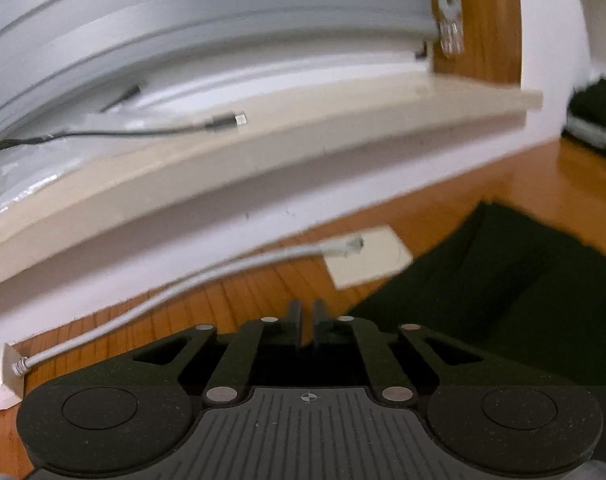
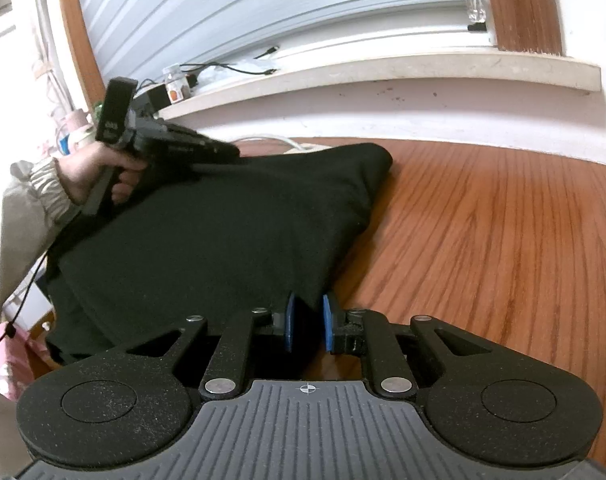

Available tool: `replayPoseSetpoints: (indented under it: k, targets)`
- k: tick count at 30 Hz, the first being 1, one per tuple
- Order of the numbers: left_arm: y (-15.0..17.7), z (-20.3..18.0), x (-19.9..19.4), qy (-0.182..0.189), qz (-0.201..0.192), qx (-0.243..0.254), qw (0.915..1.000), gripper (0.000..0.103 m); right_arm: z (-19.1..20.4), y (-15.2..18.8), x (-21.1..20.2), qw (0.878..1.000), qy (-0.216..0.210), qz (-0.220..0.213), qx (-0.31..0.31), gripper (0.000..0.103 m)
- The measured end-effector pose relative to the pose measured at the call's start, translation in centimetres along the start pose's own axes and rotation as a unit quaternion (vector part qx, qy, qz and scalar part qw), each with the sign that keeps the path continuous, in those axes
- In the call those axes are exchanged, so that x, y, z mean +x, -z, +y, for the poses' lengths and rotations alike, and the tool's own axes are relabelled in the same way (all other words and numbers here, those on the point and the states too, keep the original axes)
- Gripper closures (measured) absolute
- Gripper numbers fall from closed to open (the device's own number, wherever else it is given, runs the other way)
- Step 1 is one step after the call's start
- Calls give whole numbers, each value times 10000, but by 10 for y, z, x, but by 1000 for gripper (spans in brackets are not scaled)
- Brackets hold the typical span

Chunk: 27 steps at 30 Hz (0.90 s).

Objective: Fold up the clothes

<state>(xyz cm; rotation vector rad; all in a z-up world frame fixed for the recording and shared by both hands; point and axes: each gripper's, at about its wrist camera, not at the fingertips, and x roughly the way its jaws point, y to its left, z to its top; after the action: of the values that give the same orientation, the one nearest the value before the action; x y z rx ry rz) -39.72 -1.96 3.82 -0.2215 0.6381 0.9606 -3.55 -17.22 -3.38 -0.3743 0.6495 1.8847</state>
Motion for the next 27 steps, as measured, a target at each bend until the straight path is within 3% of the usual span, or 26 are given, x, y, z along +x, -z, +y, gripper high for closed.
replayPoseSetpoints:
  k: [3,5,7,15,19,20,21,24,27]
  targets:
    - [-11,-10,-4,262,-86,5,9996,79,-2,-3,1,9999,-83,20,103,79]
    - [-18,-25,0,519,-85,63,9986,70,-2,-5,3,9997,-151,27,194,65]
    - [-27,-41,10,786,-53,171,9967,63,-1,-8,6,9992,-272,37,306,59]
    - [-68,-106,75,1677,135,576,9841,63,9,-14,17,9995,-255,67,166,67]
    - [-77,-133,102,1604,403,864,9824,60,5,-13,16,9991,-325,57,259,73]
    - [-78,-137,108,1555,493,934,9822,62,4,-12,16,9990,-331,58,293,80]
    - [-77,-140,113,1486,560,994,9823,88,3,-12,16,9989,-326,64,339,85]
    - [-79,-146,116,1279,452,1207,9834,98,0,-11,16,9982,-385,83,449,93]
    - [-86,-148,103,942,-99,1176,9885,98,0,-8,7,9983,-315,-74,486,95]
